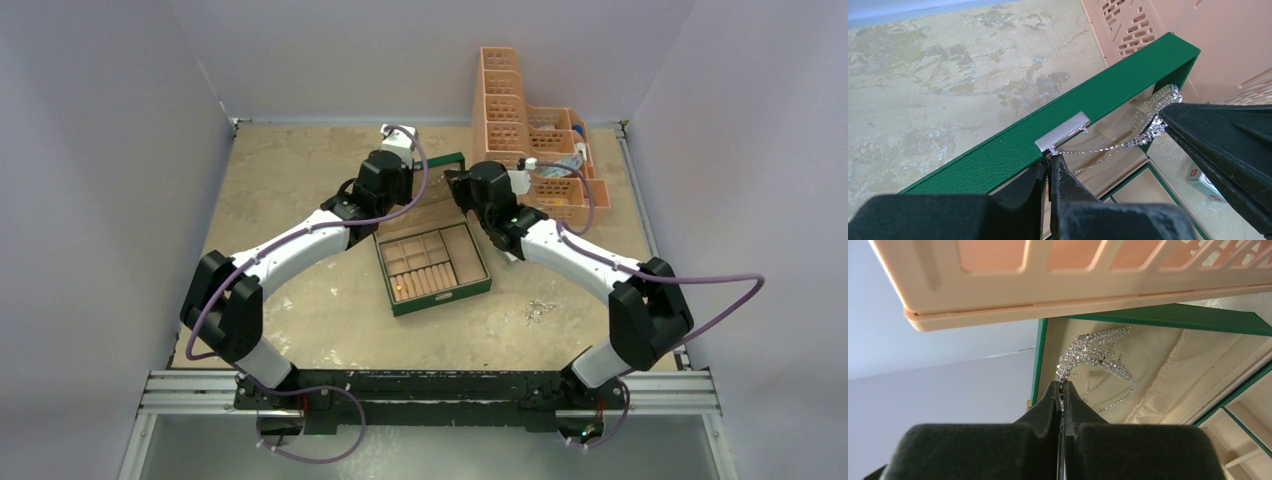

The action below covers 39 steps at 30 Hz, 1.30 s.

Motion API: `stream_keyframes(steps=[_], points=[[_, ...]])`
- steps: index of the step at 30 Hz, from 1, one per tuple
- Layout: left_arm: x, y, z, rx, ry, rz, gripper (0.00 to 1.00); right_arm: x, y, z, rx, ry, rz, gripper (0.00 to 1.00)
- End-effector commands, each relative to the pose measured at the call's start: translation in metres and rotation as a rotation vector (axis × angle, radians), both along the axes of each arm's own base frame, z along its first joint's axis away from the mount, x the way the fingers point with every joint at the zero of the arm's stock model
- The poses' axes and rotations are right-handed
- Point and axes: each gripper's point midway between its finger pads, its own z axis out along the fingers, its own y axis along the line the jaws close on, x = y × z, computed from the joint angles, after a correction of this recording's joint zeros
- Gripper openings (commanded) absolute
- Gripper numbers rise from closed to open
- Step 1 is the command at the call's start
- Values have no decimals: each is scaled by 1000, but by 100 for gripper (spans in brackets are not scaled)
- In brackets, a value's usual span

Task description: Organize the mixed jewelry

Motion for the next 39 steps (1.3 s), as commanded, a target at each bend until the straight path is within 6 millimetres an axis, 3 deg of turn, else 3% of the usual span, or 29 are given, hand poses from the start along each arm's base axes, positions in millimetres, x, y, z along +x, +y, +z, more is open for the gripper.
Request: stream_keyframes(steps=[1, 13, 24, 39], points=[[8, 15, 26, -51, -56, 95, 0, 12, -2, 35, 64, -82, -46, 0], [9, 10, 20, -146, -6, 142, 0, 15, -9, 39, 80, -90, -90, 0], [7, 9, 7, -142, 52, 162, 8, 26, -10, 37, 103, -78, -148, 0], [3, 8, 11, -149, 60, 146, 13, 23, -12, 2, 89, 16, -170, 0]])
